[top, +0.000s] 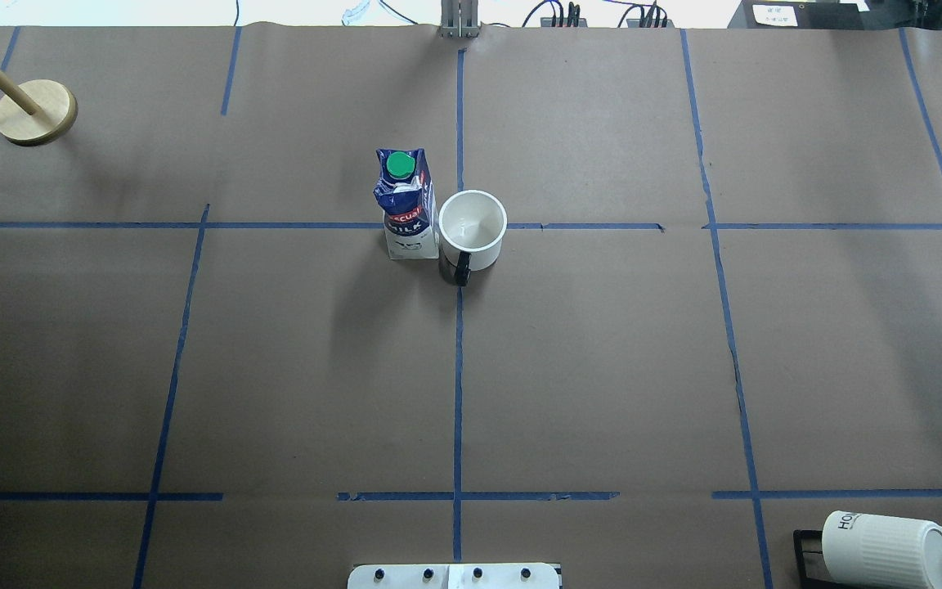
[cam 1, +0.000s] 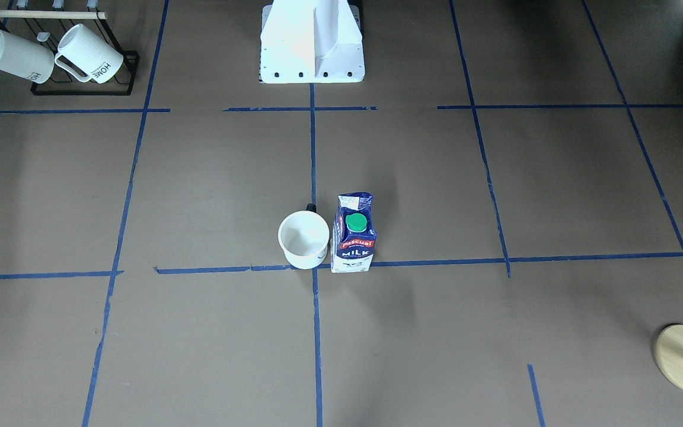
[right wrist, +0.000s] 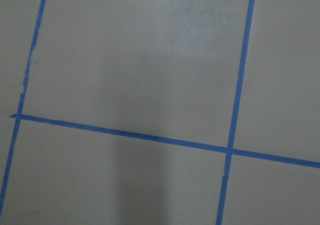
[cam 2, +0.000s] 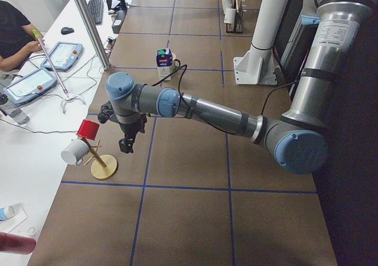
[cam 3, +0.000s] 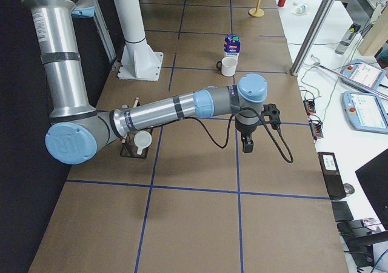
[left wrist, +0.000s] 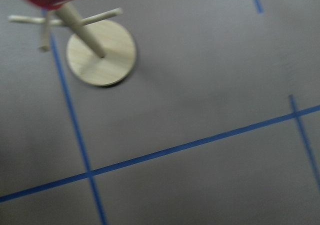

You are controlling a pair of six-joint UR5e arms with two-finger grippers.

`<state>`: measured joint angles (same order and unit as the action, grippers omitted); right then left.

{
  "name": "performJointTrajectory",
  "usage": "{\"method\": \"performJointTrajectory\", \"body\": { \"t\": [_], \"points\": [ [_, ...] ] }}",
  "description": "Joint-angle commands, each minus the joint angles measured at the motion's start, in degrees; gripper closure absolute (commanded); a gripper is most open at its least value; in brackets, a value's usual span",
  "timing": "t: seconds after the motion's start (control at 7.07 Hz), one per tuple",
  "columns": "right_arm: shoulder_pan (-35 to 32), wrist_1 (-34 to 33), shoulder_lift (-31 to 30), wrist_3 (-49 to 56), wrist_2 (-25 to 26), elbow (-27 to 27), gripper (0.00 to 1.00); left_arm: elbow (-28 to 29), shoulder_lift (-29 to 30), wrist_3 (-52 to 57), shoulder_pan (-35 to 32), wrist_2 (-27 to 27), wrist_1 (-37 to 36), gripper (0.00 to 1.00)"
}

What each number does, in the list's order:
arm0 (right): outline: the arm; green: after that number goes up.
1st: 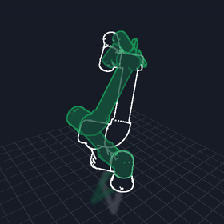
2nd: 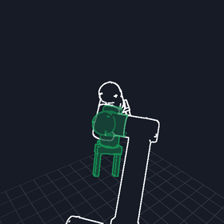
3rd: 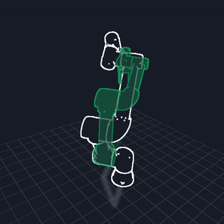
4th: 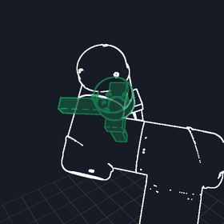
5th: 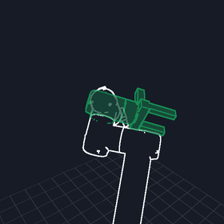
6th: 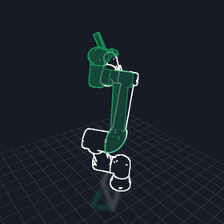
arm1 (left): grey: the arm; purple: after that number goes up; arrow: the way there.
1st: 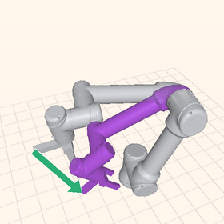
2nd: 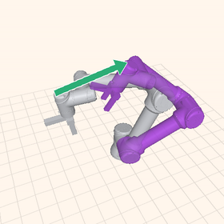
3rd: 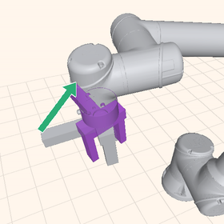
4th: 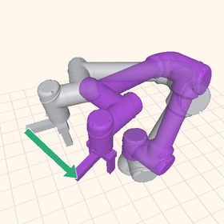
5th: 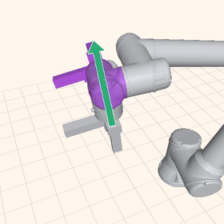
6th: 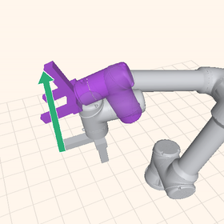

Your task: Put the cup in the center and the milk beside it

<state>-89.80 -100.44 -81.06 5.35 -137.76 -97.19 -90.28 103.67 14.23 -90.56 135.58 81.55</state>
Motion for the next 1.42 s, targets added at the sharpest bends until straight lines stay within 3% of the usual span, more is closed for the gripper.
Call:
{"method": "performJointTrajectory", "body": {
  "t": [0.0,0.71,1.13,1.27],
  "points": [
    [0.58,-2.48,0.11,5.28,0.22,1.99,0.0,5.72,-0.22,6.42,-4.79,0.2,-0.61,0.0],
    [1.81,-2.13,0.28,4.32,-0.05,3.4,0.0,6.79,0.92,5.72,-4.62,0.21,-7.45,0.0],
    [2.61,-0.9,3.0,4.49,0.56,8.04,0.0,6.0,1.27,5.72,-4.71,0.12,-7.55,0.0],
    [2.35,-0.98,3.45,4.32,0.04,7.11,0.0,6.0,1.36,5.81,-4.54,-0.23,-7.38,0.0]
  ]
}}
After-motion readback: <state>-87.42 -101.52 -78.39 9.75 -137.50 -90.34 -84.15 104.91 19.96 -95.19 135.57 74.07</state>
